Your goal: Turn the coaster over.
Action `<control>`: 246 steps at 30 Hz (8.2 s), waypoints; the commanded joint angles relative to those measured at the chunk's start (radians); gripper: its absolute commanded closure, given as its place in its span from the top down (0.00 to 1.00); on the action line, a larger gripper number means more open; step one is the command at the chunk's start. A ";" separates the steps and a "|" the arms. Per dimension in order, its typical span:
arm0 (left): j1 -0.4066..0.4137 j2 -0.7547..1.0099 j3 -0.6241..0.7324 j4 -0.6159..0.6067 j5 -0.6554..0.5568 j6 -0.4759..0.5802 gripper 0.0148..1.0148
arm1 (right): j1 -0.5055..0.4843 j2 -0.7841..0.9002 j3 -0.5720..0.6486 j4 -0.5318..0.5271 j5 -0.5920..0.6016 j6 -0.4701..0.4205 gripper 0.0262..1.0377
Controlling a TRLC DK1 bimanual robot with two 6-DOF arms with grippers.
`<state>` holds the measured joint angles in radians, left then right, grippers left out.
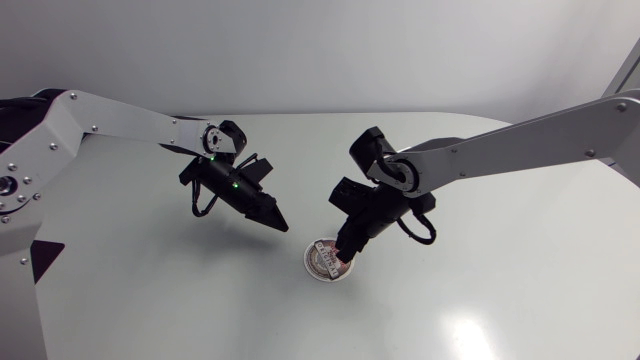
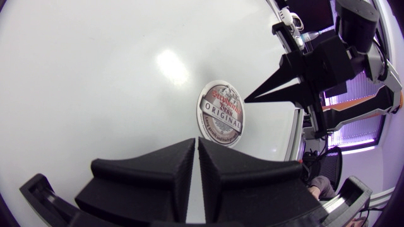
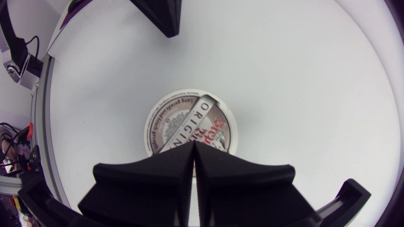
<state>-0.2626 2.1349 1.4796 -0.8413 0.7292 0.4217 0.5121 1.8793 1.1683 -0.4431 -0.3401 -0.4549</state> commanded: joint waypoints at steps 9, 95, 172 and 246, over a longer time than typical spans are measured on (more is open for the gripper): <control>-0.003 -0.046 -0.041 -0.015 0.001 0.014 0.11 | 0.017 -0.012 -0.105 0.021 0.000 -0.016 0.02; -0.087 0.106 0.041 -0.015 -0.131 -0.078 0.84 | 0.023 0.176 0.060 0.052 0.000 0.050 0.02; -0.009 0.000 0.047 -0.015 0.041 -0.074 0.26 | 0.042 -0.023 -0.018 0.000 -0.013 0.035 0.02; 0.003 0.037 0.022 -0.051 0.021 -0.001 0.77 | -0.014 0.081 -0.018 0.030 -0.027 0.004 0.02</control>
<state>-0.2520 2.1414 1.4868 -0.8928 0.7521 0.4255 0.4992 1.9400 1.1748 -0.4244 -0.3603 -0.4316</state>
